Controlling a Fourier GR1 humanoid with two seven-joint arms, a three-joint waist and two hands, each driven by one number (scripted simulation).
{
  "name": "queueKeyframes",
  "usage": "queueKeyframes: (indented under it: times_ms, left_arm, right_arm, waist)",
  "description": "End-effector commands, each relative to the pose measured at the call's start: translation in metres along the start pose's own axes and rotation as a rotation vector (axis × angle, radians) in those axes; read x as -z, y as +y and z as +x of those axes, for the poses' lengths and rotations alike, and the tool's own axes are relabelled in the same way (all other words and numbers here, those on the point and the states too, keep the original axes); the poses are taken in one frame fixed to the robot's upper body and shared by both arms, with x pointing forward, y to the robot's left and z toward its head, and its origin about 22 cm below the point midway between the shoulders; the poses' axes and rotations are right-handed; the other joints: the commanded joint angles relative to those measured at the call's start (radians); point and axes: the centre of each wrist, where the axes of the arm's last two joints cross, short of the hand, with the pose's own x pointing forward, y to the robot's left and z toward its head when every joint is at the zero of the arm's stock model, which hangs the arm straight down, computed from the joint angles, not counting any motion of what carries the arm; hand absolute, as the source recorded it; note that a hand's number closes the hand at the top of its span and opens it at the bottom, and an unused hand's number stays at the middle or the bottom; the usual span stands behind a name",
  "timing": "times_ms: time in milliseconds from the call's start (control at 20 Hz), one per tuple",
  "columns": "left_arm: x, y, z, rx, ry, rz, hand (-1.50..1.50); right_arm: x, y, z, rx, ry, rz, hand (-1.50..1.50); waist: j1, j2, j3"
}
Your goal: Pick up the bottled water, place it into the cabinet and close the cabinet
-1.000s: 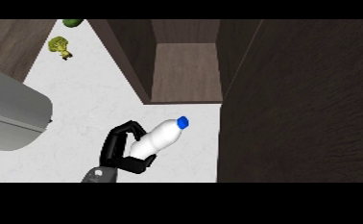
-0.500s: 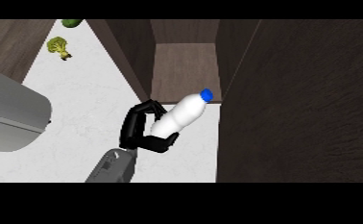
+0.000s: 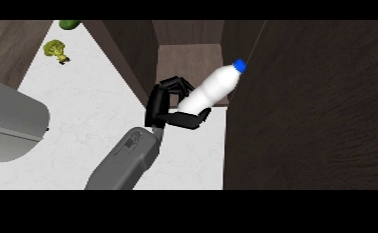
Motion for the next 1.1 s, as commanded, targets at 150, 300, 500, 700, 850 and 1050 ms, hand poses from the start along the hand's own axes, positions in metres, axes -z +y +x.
queueKeyframes:
  times_ms: [150,300,500,700,850,1050]
  left_arm:
    - [0.058,-0.02,0.043,0.017,0.04,0.062,1.5]
    - [0.067,-0.022,0.043,0.019,0.08,0.076,1.5]
    - [0.073,-0.014,0.036,0.077,0.098,0.163,1.5]
    - [0.087,-0.008,0.037,0.174,0.107,0.267,1.5]
    - [0.093,0.0,0.034,0.361,0.056,0.316,1.5]
    - [0.09,0.015,0.02,0.508,0.049,0.364,-1.5]
  right_arm:
    - [0.006,-0.006,0.029,0.021,-0.048,-0.005,-1.5]
    - [0.004,-0.01,0.018,0.019,-0.03,0.028,-1.5]
    - [0.0,-0.01,0.014,0.025,-0.044,0.009,-1.5]
    - [0.001,-0.018,0.024,0.009,-0.058,0.014,-1.5]
    - [0.002,-0.011,0.021,0.024,-0.063,0.018,-1.5]
    - [-0.003,-0.013,0.004,0.028,-0.056,0.034,-1.5]
  waist:
    - [-0.013,0.006,0.0]
    - [-0.019,0.01,0.0]
    - [-0.02,0.007,0.0]
    - [-0.028,0.014,0.0]
    - [-0.021,0.016,0.0]
    - [-0.033,0.023,0.0]
